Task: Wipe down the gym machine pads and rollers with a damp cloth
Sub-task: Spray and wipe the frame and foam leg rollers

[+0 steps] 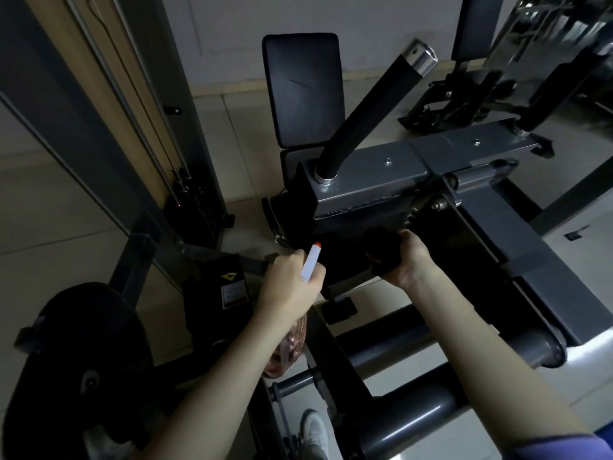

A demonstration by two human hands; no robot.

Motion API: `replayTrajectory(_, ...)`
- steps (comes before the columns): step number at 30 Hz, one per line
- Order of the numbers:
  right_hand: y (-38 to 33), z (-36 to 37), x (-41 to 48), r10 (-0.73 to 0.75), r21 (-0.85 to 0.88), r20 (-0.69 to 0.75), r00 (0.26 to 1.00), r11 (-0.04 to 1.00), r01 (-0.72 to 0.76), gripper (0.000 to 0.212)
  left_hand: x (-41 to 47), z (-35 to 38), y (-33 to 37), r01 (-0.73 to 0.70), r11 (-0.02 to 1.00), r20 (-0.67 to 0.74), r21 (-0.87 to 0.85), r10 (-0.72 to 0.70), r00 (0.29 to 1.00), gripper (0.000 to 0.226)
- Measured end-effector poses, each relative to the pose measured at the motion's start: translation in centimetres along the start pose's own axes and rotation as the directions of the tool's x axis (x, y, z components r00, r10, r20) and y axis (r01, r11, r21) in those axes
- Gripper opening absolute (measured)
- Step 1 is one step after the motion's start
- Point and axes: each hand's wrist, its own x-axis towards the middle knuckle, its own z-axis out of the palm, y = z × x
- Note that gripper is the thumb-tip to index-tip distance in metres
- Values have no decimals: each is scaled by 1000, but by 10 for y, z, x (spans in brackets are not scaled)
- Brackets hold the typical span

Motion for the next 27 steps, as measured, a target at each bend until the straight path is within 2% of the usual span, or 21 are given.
replayTrajectory(4,1,3,-5,-6,3,1,1000,1000,6,31,-1,-7,-6,37,997,-55,-62,-41,998,33)
replayTrajectory(8,-3,7,-12,-114,31,-21,993,993,115,32,1,-14,-13,-1,990,-69,-138,-8,998,29)
replayTrajectory(11,-14,15,-14,-207,125,-63,976,969,214,32,-1,-17,-15,-2,983,-77,-186,-13,997,30)
replayTrajectory(13,-23,31,-3,-208,236,-87,974,946,223,32,-1,-15,-16,6,981,-75,-193,-21,997,32)
replayTrajectory(16,-30,63,22,-186,284,-201,962,929,238,31,-3,-12,-19,24,978,-75,-206,-40,996,27)
replayTrajectory(19,-31,81,34,-134,270,-338,931,934,233,47,-5,-11,-25,29,980,-74,-198,-45,996,22)
replayTrajectory(21,-27,81,35,-158,272,-397,904,921,280,50,-6,-12,-29,29,977,-69,-210,-44,997,22)
replayTrajectory(24,-12,73,36,-226,222,-362,904,921,319,53,-6,-14,-29,45,974,-57,-220,-59,997,25)
replayTrajectory(27,-7,64,50,-198,251,-292,936,928,275,51,-7,-15,-28,69,976,-40,-206,-79,996,23)
